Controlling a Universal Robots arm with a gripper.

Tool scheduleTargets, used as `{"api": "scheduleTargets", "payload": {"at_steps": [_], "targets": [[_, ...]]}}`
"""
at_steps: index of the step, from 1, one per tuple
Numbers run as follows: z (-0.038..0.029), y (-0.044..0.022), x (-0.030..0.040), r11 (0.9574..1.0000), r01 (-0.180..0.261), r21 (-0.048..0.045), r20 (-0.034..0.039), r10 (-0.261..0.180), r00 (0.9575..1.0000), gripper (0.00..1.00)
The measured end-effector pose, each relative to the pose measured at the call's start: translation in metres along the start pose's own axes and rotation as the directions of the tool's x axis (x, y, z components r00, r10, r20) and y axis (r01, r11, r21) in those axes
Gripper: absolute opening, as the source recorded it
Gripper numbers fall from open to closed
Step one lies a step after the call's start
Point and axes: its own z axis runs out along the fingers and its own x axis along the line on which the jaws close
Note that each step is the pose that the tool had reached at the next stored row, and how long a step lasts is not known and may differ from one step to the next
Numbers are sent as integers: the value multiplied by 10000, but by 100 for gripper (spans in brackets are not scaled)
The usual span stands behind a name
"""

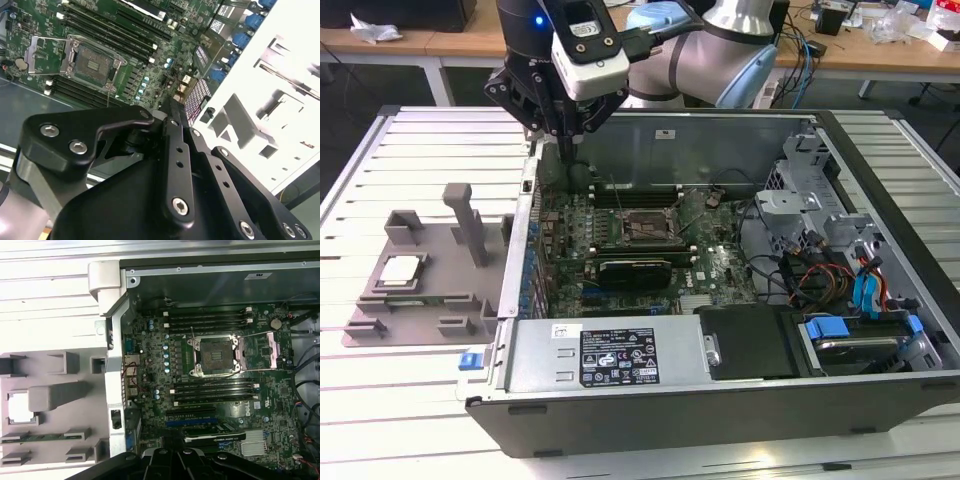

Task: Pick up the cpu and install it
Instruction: 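Reach for the cpu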

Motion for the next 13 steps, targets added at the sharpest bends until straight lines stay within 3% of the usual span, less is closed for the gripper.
{"api": "scheduleTargets", "payload": {"at_steps": [13], "targets": [[-5, -13, 188, 10000, 0, 0, 0, 0, 10000, 11]]}}
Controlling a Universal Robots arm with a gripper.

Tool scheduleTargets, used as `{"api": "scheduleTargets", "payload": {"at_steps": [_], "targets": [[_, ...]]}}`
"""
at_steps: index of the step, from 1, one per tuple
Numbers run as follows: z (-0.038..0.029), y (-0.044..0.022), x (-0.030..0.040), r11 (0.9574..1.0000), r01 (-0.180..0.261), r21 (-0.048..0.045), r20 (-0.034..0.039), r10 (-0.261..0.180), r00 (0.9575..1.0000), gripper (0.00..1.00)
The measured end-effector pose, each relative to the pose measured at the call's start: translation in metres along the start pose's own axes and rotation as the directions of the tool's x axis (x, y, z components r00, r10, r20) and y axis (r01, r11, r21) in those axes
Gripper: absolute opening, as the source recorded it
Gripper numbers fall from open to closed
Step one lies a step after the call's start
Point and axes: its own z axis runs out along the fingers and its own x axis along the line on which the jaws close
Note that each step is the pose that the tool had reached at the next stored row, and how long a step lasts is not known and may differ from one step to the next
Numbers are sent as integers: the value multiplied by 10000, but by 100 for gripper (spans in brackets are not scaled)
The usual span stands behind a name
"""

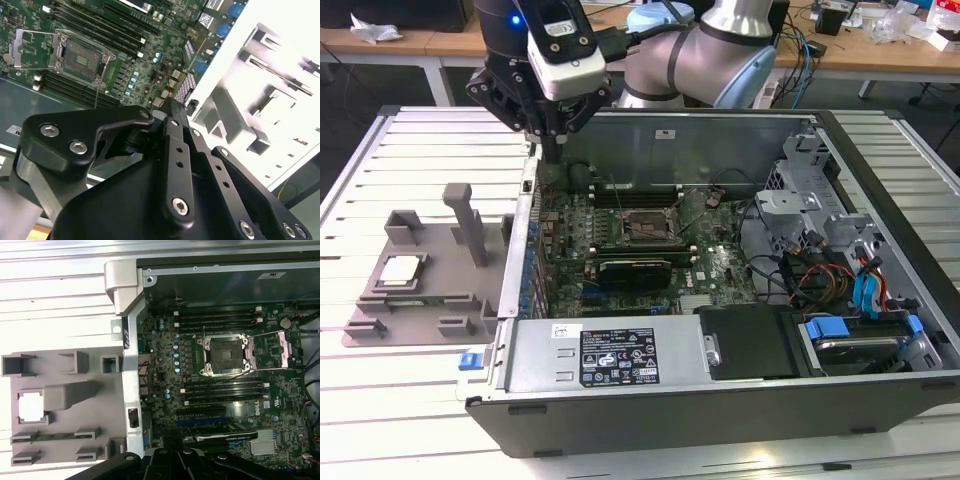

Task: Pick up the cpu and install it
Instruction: 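Reach for the cpu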

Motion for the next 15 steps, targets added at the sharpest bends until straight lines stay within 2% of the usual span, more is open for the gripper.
{"api": "scheduleTargets", "payload": {"at_steps": [7, 12, 15], "targets": [[-4, -8, 149, 10000, -1, 0, 0, 1, 10000, 11], [-8, -15, 300, 10000, 0, 0, 0, 0, 10000, 11], [-9, -18, 347, 10000, 0, 0, 0, 0, 10000, 11]]}}
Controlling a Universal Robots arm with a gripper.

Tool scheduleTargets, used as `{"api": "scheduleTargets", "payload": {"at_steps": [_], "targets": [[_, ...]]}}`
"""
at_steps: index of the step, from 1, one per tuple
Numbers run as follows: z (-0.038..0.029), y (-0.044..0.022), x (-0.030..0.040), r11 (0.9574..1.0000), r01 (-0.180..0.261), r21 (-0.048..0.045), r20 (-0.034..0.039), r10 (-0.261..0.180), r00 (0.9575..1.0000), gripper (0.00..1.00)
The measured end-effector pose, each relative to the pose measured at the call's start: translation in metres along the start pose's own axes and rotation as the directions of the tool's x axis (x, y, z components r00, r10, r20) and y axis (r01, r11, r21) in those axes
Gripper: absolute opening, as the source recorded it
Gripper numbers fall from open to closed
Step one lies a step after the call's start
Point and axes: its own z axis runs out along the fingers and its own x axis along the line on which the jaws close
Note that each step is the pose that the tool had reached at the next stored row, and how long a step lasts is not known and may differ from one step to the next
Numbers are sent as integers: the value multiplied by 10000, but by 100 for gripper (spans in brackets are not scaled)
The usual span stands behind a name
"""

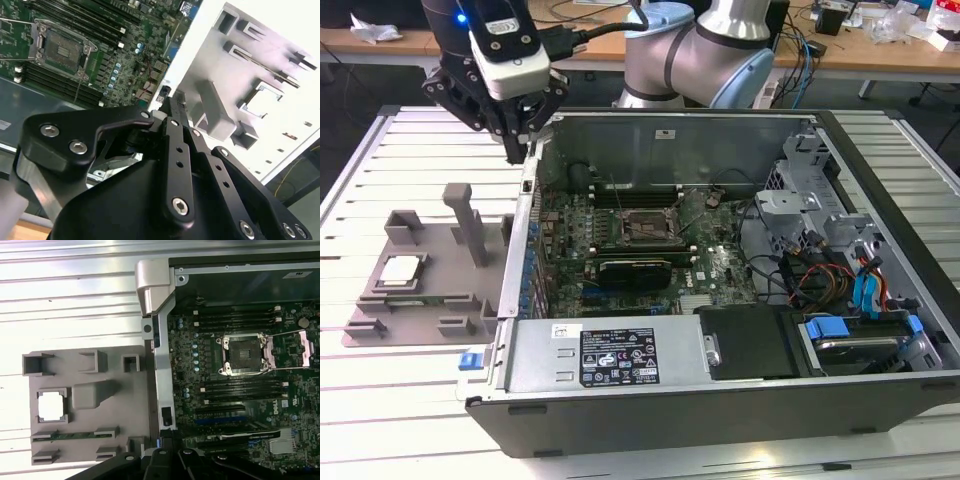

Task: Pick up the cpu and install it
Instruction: 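Reach for the cpu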

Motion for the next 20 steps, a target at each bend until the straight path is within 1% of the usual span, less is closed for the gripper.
{"api": "scheduleTargets", "payload": {"at_steps": [5, 6, 8, 13, 18, 19, 20], "targets": [[-4, -9, 144, 10000, -1, 0, 1, 1, 10000, 11], [-5, -11, 189, 10000, -1, -1, 3, 1, 10000, 11], [-7, -13, 246, 10000, 0, 0, 2, 0, 10000, 11], [-9, -12, 344, 10000, 0, 0, 3, 0, 10000, 11], [-12, -3, 483, 10000, 0, 0, 6, 0, 10000, 11], [-12, -3, 498, 10000, -1, -1, 7, 1, 10000, 11], [-13, -3, 533, 10000, 0, 0, 8, 0, 10000, 11]]}}
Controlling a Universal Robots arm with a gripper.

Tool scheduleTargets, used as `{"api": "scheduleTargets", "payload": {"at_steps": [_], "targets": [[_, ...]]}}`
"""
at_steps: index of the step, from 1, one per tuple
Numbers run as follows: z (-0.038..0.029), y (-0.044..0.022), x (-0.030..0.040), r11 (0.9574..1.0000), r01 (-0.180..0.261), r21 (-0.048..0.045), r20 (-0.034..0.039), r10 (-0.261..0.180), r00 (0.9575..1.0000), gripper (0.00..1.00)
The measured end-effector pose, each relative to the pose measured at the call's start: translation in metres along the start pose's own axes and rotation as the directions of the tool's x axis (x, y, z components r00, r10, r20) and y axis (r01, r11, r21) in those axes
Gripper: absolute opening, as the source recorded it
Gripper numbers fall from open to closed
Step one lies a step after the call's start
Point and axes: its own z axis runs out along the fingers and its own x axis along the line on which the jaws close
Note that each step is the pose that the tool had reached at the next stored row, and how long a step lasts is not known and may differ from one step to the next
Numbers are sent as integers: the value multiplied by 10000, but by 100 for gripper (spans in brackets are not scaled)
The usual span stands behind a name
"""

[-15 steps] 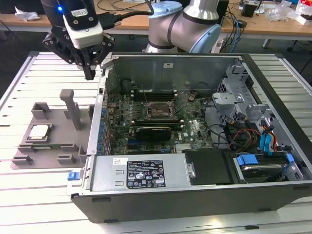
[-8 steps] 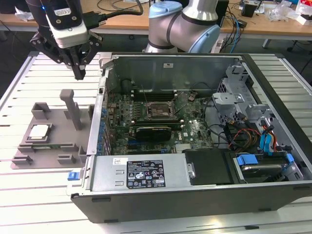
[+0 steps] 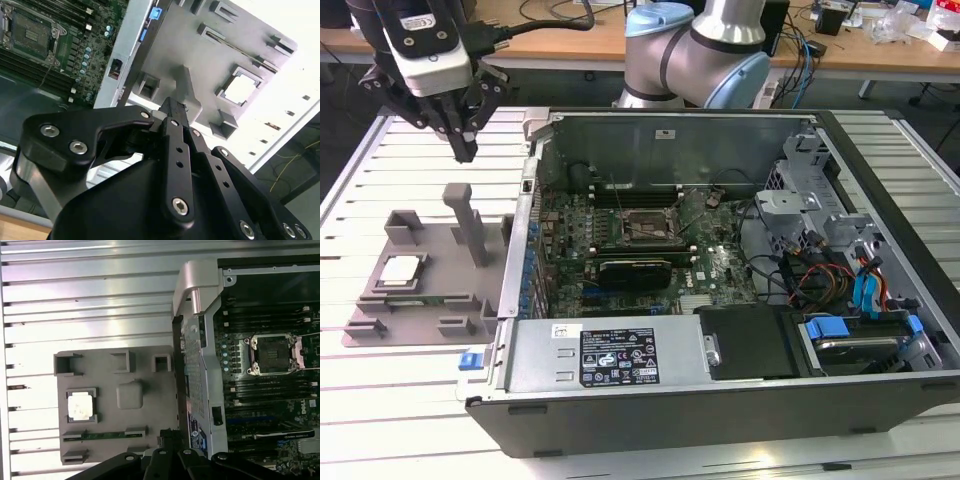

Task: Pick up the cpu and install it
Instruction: 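Reach for the cpu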

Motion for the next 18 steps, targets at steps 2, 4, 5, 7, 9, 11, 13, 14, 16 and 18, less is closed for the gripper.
{"api": "scheduleTargets", "payload": {"at_steps": [2, 4, 5, 7, 9, 11, 13, 14, 16, 18], "targets": [[-1, 0, 31, 10000, 1, 0, 1, -1, 10000, 11], [0, -3, 111, 10000, 1, -1, 14, -1, 10000, 11], [3, -5, 148, 10000, 1, -2, 21, -1, 10000, 11], [19, -10, 212, 10000, 1, -3, 30, -1, 10000, 11], [40, -15, 267, 10000, 2, -3, 34, -2, 10000, 11], [67, -22, 342, 10000, 2, -2, 35, -2, 10000, 11], [83, -24, 379, 10000, 2, -3, 35, -2, 10000, 11], [88, -25, 394, 10000, 2, -3, 35, -2, 10000, 11], [100, -30, 452, 10000, 1, -3, 34, -1, 10000, 11], [114, -35, 510, 10000, 2, -3, 35, -2, 10000, 11]]}}
